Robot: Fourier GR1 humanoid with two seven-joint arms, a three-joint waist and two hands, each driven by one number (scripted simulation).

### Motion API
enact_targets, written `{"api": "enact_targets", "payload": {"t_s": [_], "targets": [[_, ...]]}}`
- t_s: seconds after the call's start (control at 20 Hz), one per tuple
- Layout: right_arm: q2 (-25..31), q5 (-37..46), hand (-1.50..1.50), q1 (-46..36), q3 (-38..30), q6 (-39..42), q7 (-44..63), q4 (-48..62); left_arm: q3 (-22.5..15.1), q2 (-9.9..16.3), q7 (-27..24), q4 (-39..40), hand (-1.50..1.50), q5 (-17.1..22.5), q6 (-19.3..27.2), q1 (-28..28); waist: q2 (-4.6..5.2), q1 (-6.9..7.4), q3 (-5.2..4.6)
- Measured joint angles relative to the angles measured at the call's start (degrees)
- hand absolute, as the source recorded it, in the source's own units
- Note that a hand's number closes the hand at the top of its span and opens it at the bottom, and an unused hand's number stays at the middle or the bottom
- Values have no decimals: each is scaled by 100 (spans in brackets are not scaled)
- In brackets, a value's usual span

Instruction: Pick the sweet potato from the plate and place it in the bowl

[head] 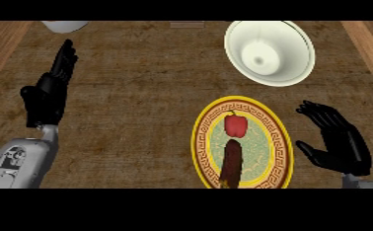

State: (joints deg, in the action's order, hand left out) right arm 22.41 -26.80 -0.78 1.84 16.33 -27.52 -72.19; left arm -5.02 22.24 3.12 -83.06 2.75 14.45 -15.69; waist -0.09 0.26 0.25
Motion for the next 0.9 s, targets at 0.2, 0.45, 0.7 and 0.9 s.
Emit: {"api": "enact_targets", "payload": {"t_s": [0.2,0.45,0.7,0.9], "targets": [[375,534,-150,256,65,427,-683,-169,-44,-39,189,-192,0,-135,94,111,-5,-27,-12],[1042,1079,-150,209,187,562,-328,-742,-57,-11,403,-457,0,-218,100,221,-12,-28,-25],[1503,1753,-150,-154,523,468,572,-1320,-87,-85,427,-456,0,-312,134,188,-5,-14,-33],[1607,2138,-150,-405,922,554,1379,-1857,-101,-104,501,-580,0,-350,97,278,-6,-2,-33]]}}
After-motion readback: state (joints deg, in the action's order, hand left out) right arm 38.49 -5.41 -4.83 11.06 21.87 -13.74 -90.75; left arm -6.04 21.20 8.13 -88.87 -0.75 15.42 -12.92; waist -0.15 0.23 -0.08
